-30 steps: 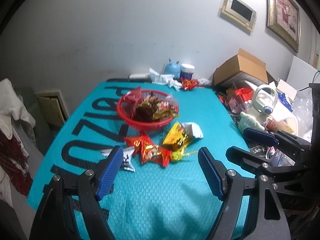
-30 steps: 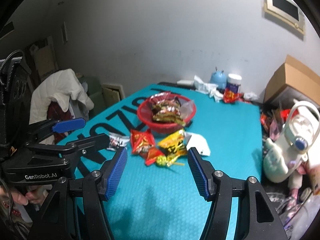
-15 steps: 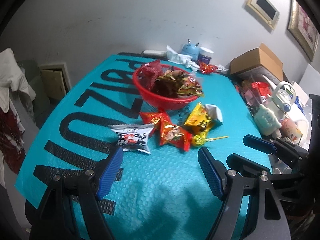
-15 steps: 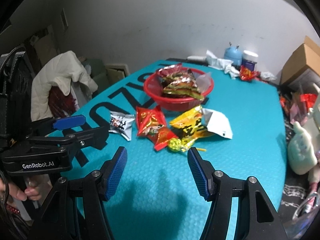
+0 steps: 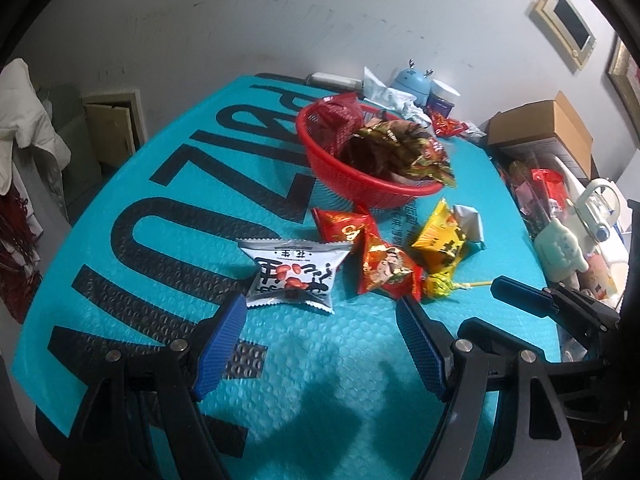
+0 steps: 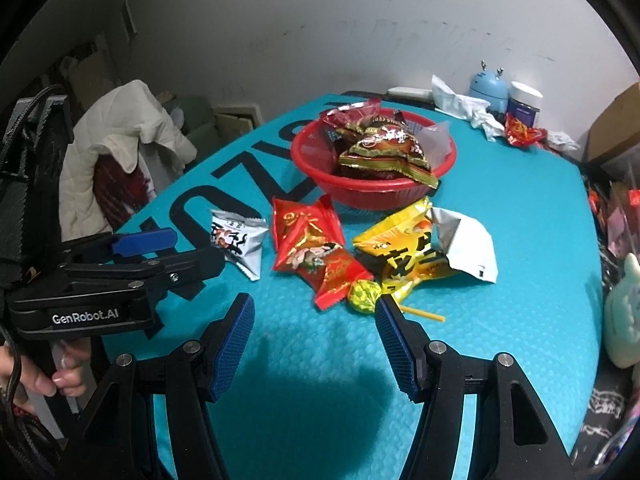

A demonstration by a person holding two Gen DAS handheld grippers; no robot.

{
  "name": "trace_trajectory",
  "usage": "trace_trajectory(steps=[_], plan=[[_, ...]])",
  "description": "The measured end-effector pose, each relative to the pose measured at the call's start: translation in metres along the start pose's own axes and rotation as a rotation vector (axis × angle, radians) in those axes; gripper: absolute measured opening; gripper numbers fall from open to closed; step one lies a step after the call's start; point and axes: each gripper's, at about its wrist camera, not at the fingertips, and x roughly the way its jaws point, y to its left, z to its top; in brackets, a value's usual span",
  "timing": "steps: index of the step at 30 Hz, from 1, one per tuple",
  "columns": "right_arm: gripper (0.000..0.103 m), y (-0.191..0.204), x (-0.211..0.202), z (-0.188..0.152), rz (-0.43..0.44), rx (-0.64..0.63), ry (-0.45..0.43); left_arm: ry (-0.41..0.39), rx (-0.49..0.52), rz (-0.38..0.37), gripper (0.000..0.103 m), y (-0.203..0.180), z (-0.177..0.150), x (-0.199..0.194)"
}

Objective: Organize snacks
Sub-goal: 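Move the left tool to the white peanut packet while the right tool reaches the yellow lollipop, then grasp the white peanut packet with the left tool while the right tool grasps the yellow lollipop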

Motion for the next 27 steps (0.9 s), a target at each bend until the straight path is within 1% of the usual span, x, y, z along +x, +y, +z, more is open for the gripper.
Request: trace_trajectory(steps=[10, 15, 17, 24, 27], plan=[[0.063, -0.009, 0.019, 0.004, -0.009, 0.007, 0.04, 0.04, -0.01, 0.012, 0.077, 0.004, 0.008, 0.027], [0.063, -0.016, 0.023, 0.005, -0.025, 0.019, 0.051, 0.043, 0.013, 0.02, 0.077, 0.004, 0.014, 0.04], [0.063, -0.018, 0.023, 0.005, -0.036, 0.022, 0.052, 0.049, 0.021, 0.038, 0.077, 0.004, 0.016, 0.047], [0.063, -0.032, 0.026, 0.004, -0.062, 0.047, 0.059, 0.075, 0.042, 0.025, 0.077, 0.0, 0.021, 0.066], [0.063, -0.035, 0.027, 0.003, -0.065, 0.054, 0.064, 0.064, 0.056, 0.028, 0.077, -0.002, 0.02, 0.069]])
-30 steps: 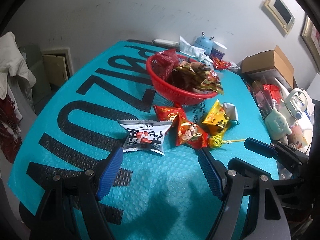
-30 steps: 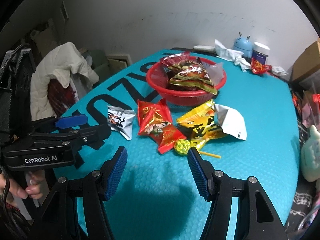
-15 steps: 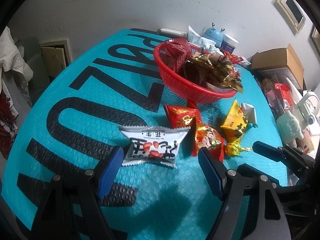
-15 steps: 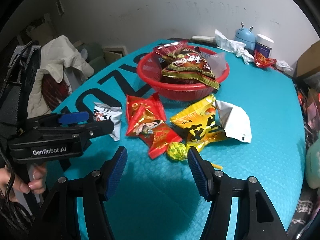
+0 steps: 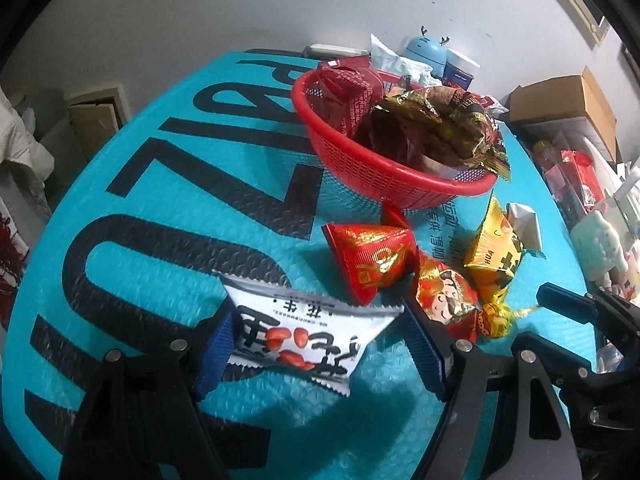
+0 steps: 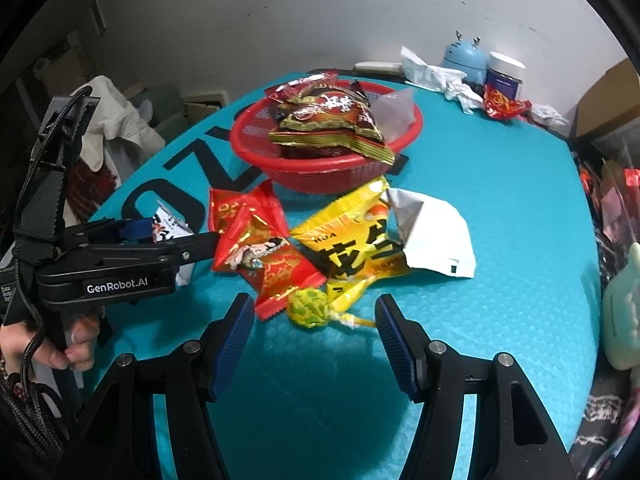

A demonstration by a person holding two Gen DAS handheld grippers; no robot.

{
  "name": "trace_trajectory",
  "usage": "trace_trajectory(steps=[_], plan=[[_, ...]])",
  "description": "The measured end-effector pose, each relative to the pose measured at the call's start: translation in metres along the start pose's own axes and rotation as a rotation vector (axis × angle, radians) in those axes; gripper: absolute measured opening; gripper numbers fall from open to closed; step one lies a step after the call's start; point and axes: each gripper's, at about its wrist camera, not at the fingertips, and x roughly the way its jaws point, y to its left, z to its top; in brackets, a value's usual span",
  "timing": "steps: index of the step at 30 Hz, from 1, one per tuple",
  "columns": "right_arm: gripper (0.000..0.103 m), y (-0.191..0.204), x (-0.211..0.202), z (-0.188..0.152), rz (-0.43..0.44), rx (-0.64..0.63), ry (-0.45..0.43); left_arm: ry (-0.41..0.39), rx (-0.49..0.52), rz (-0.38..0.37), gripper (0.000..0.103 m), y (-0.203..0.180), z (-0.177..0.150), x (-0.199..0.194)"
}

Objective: Organize snacks
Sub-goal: 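Grasp the white peanut packet with the left tool while the right tool grasps the yellow lollipop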

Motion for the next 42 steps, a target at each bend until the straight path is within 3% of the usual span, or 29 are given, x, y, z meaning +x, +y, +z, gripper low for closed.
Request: trace_trajectory(steps=[3, 5, 10, 19, 42], plan=[[0.063, -0.001, 0.004, -0.001, 0.001, -0.001, 0.01, -0.002, 0.007, -0.003, 0.075, 0.0, -0.002, 0.004], [0.063, -0.001, 0.007, -0.003, 0.0, -0.003, 0.017, -0.01, 0.019, 0.013, 0.062, -0.001, -0.003, 0.004], [0.063, -0.002, 0.017, -0.008, 0.015, 0.002, 0.045, -0.013, 0.032, 0.01, 0.057, -0.002, -0.007, -0.001], [0.025, 0.001, 0.018, -0.017, 0.045, -0.013, 0.062, 0.007, 0.031, -0.02, 0.053, -0.001, -0.009, -0.004], [0.025, -0.004, -0.015, -0.05, 0.056, 0.011, 0.024, 0.013, 0.069, -0.05, 0.053, -0.029, -0.04, -0.034]])
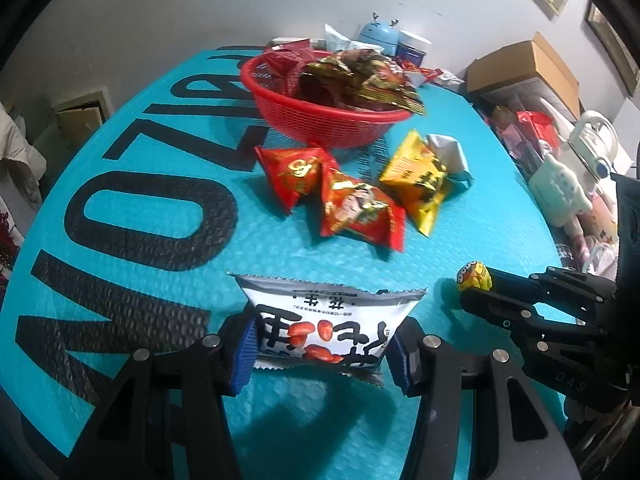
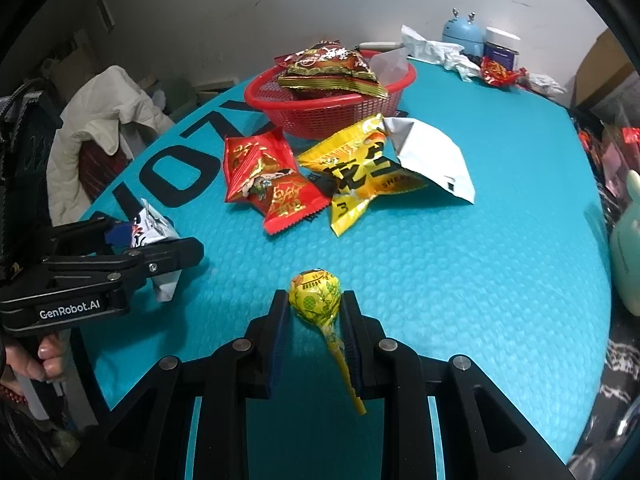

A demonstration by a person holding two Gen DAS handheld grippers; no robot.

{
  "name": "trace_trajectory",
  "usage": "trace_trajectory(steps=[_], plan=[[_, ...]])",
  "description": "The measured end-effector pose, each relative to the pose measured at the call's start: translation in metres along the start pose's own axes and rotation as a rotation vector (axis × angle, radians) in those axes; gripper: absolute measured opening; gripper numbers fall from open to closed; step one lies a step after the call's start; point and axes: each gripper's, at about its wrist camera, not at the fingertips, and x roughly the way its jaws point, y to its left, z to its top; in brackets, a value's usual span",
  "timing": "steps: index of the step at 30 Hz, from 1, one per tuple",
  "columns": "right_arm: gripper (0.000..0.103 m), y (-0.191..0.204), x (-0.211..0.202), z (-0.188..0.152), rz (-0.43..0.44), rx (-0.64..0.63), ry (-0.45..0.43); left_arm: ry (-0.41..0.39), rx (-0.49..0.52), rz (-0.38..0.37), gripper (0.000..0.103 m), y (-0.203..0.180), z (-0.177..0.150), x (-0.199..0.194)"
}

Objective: Organize snacks
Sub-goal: 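Grasp the white peanut packet with the left tool while the right tool grasps the yellow lollipop, then carry the peanut packet and lollipop over the red basket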

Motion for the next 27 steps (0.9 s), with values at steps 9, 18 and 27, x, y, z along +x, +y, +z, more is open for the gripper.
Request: trace_trajectory(steps=[9, 18, 27], plan=[[0.025, -0.001, -0.019, -0.016, 0.001, 0.014, -0.022, -0.016, 0.041, -0.031, 0.053, -0.021, -0.009, -0.014], [0.025, -0.002, -0.04, -0.025, 0.008, 0.03, -0.053, -0.06, 0.078, -0.056, 0.053, -0.038, -0.014, -0.036], [0.025, 0.005, -0.07, -0.02, 0.015, 0.01, -0.119, -0.131, 0.101, -0.084, 0.053, -0.051, -0.006, -0.06]])
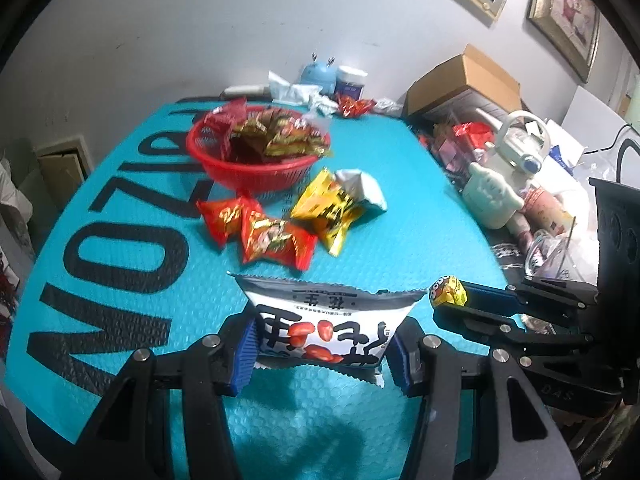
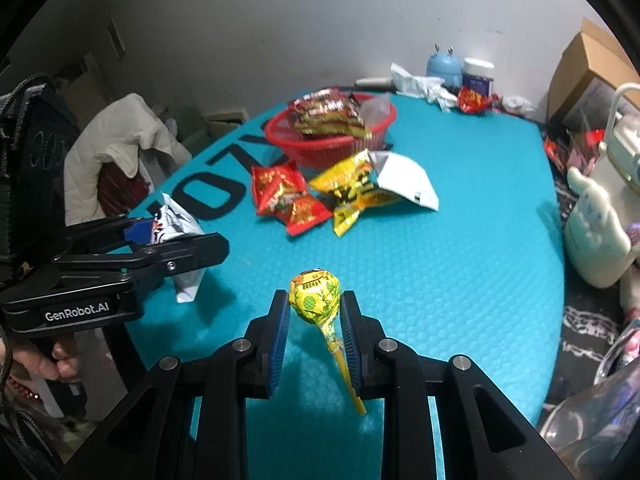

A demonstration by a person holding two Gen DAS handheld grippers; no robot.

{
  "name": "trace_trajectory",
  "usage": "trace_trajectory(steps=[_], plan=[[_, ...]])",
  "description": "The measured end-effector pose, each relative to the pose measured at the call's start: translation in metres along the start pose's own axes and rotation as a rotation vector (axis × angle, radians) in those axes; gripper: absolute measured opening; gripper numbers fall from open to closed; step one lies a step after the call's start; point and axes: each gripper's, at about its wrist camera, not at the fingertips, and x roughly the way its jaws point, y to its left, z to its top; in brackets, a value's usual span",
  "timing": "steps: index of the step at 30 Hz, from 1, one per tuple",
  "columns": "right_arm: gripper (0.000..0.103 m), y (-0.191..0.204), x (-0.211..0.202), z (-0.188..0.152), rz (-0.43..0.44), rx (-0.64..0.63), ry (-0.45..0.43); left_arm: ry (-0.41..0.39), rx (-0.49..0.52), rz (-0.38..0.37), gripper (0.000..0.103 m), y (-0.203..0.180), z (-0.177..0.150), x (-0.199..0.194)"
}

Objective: Organize snacks
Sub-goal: 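Carry the peanut packet and lollipop over the red basket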

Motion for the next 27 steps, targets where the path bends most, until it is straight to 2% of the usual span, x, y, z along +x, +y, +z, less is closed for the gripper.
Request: trace_trajectory(steps=[18, 27], plan=[[0.025, 0.012, -0.045, 0.055, 0.025, -0.076, -0.146, -0.188, 0.077, -0.015, 0.053, -0.016, 0.059, -0.046], [0.025, 0.01, -0.042, 0.092, 0.01, -0.095, -0.202, -0.238, 0.099, -0.004, 0.053, -0.005, 0.091, -0.049]])
